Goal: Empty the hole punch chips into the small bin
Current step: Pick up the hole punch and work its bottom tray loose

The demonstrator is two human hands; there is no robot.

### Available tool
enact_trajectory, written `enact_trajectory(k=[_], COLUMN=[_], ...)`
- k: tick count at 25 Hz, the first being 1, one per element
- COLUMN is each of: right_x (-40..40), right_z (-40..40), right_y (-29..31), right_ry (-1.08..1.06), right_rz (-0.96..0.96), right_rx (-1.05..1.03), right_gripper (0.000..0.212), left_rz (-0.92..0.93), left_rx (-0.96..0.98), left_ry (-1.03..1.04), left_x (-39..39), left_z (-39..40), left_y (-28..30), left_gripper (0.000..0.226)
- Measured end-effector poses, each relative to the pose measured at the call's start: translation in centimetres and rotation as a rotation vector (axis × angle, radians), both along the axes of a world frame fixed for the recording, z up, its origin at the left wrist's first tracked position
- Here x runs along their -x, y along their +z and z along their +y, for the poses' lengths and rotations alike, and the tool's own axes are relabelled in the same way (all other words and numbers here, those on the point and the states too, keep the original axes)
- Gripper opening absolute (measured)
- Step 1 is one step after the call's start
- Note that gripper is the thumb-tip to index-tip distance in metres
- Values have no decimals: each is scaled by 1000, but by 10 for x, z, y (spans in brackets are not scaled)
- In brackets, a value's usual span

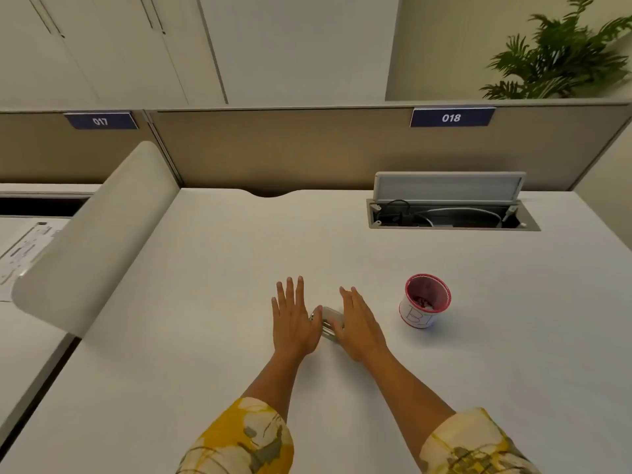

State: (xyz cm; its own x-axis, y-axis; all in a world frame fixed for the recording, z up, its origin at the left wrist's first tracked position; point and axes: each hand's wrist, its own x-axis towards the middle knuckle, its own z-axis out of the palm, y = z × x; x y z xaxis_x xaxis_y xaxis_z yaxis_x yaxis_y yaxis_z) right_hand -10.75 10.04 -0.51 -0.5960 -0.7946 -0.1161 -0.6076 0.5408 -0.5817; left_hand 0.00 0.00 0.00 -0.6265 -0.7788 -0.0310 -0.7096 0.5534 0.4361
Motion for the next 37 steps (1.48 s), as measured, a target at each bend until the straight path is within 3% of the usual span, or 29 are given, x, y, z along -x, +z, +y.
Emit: enact_trajectory(k=[4,8,13,17,23,26,31,37], right_x=[-6,-5,-6,-7,-16,-10,28,47], right_z=[-2,-7,-11,-5,-1,5,9,9], right_y=[-5,-8,-8,-12,-8,1,22,28], right_ry=[49,68,8,-137,-336,-369,-349,-361], right_rz=[-155,-13,-20,-202,-392,-492,-920,-895], right_rx=[-34,-58,-38,103,327,438,447,429], right_gripper=[81,54,45,47,45,45,32,29], left_rz=[-157,-211,-33,154,505,594,705,681], left_rx=[-151,-197,-349,-309,-815,-889,-999,-1014], left_ry=[-75,-102,-35,88,332,310,240,133], left_x=[-5,-4,-6,-4,10,18,15,14], left_z=[-3,-3,-1,2,13,15,15,21], left_y=[-9,-16,-25,-23,-12,-4,2,11], left_gripper=[73,62,51,32,20,23,21,27])
